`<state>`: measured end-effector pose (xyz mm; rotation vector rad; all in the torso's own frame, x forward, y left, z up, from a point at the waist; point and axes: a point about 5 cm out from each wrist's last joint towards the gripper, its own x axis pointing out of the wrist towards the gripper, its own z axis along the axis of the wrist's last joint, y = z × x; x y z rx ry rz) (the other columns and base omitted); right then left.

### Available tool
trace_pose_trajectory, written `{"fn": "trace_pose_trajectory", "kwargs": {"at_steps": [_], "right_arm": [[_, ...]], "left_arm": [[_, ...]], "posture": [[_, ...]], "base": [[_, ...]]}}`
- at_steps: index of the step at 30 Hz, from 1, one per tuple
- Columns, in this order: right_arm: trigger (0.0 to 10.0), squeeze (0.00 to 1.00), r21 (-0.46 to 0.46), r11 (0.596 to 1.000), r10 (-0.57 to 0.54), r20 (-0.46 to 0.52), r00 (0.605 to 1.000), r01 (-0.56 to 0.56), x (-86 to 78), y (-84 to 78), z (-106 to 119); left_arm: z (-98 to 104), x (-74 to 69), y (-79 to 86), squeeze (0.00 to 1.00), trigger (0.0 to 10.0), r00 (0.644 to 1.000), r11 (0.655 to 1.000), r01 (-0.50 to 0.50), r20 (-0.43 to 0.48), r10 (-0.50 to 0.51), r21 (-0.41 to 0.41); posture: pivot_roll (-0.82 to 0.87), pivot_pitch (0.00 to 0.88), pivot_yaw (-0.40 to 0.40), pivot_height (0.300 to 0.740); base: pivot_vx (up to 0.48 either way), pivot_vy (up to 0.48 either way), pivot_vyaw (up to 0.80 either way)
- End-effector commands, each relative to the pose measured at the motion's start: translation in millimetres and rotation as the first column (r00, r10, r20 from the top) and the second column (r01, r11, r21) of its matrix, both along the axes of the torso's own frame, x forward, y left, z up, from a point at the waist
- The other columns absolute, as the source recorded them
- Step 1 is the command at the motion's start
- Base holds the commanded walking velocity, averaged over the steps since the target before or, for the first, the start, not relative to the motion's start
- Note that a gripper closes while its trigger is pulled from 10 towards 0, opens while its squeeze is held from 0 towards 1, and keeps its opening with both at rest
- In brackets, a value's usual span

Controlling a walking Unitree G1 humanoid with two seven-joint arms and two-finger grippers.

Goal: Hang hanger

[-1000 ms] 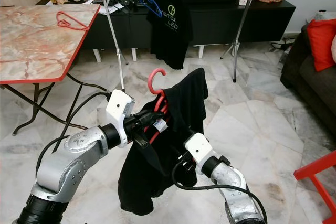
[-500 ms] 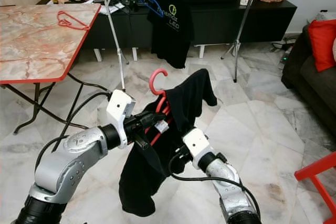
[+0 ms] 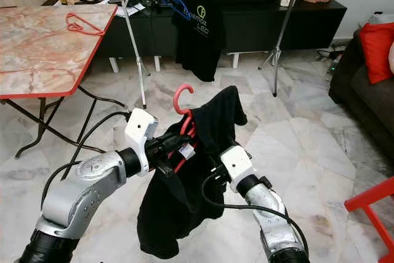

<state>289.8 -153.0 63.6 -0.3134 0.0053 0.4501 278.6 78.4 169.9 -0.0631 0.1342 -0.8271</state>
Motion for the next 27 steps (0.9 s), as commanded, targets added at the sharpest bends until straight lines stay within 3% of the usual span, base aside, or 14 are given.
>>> {"fn": "trace_pose_trajectory", "kwargs": {"at_steps": [1,4,25,26,27], "right_arm": [[10.0,0.00,0.006,1.000,-0.009,-0.013,1.000,0.010,-0.7,0.8,-2],[10.0,0.00,0.005,1.000,0.027,-0.053,0.998,-0.027,-2.1,7.9,-9],[10.0,0.00,0.005,0.999,0.046,-0.118,0.992,-0.045,4.6,15.2,-19],[6.9,0.00,0.005,0.999,0.050,-0.124,0.991,-0.050,4.2,16.1,-20],[6.9,0.00,0.005,0.999,0.050,-0.124,0.991,-0.050,4.2,16.1,-20]], "left_arm": [[6,-0.7,0.3,0.00,10.0,1.000,1.000,-0.001,0.020,0.001,-0.004],[9,-2.4,-0.9,0.00,10.0,1.000,1.000,0.015,0.024,-0.015,-0.008],[20,-15.6,-13.6,0.00,10.0,0.988,0.988,0.153,0.030,-0.152,-0.024],[20,-16.0,-13.9,0.00,10.0,0.987,0.987,0.157,0.031,-0.157,-0.023],[20,-16.0,-13.9,0.00,10.0,0.987,0.987,0.157,0.031,-0.157,-0.023]], "posture": [[-0.03,0.000,-0.011,0.740],[-0.02,0.000,-0.013,0.740],[-0.01,0.000,-0.016,0.740],[-0.01,0.000,-0.016,0.740],[-0.01,0.000,-0.016,0.740]], "base": [[0.000,0.000,0.00],[0.000,0.000,0.00],[0.000,0.000,0.00],[0.000,0.000,0.00],[0.000,0.000,0.00]]}}
